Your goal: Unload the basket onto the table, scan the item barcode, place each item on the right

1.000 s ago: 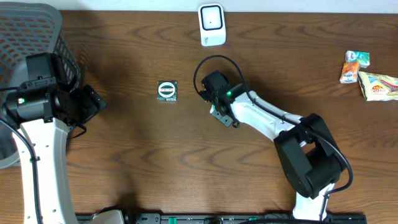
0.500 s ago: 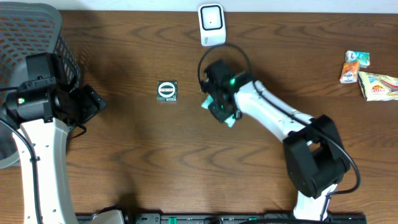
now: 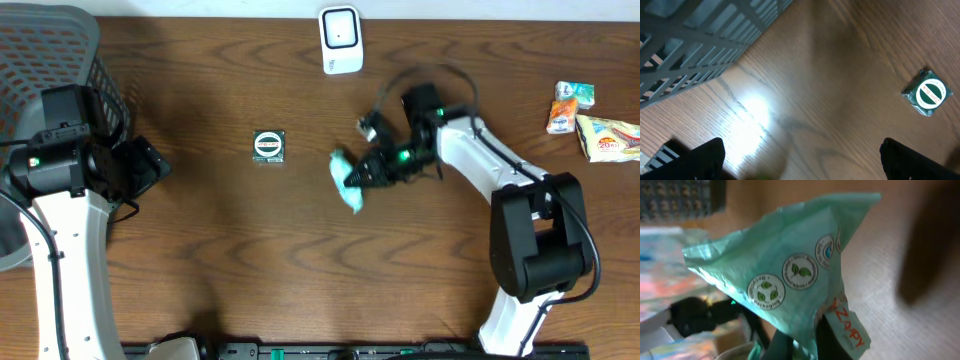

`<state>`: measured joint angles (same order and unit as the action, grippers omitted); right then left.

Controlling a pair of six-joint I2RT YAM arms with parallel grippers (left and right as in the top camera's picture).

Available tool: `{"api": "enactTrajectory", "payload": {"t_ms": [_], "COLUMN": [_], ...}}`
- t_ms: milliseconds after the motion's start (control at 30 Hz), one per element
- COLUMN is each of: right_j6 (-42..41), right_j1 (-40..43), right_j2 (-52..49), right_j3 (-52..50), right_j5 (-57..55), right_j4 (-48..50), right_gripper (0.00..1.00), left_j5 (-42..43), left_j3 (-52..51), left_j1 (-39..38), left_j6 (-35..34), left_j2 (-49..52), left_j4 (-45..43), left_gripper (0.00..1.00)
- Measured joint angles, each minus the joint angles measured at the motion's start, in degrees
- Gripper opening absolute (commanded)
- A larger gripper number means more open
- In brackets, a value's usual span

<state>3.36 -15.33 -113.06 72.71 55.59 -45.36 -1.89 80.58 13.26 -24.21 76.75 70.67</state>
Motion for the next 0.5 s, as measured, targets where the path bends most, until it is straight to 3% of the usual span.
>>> {"api": "enactTrajectory", "payload": {"t_ms": [200, 267, 300, 367, 500], "right_j6": [-3.4, -5.2, -5.9, -7.5, -9.4], "right_j1": [4.2, 6.6, 8.0, 10.7, 15.5], "right_j2": [0.0, 0.0, 0.0, 0.0, 0.0], "right_j3": [-9.5, -10.2, -10.2, -10.1, -8.6], "right_j5": [0.8, -1.8, -3.2, -6.6, -12.1], "right_j4": [5.2, 5.3, 5.3, 5.4, 1.9], "right_gripper": [0.07, 0.17, 0.31, 0.43, 0.45], "left_j5": [0.0, 0.0, 0.0, 0.0, 0.0], "left_j3": [0.0, 0.0, 0.0, 0.0, 0.0], "left_j1": [0.0, 0.0, 0.0, 0.0, 0.0], "left_j6": [0.0, 0.0, 0.0, 0.0, 0.0], "left_j2": [0.0, 0.0, 0.0, 0.0, 0.0], "left_j4": [0.0, 0.0, 0.0, 0.0, 0.0], "left_gripper": [0.98, 0.98, 0.98, 0.98, 0.98]}}
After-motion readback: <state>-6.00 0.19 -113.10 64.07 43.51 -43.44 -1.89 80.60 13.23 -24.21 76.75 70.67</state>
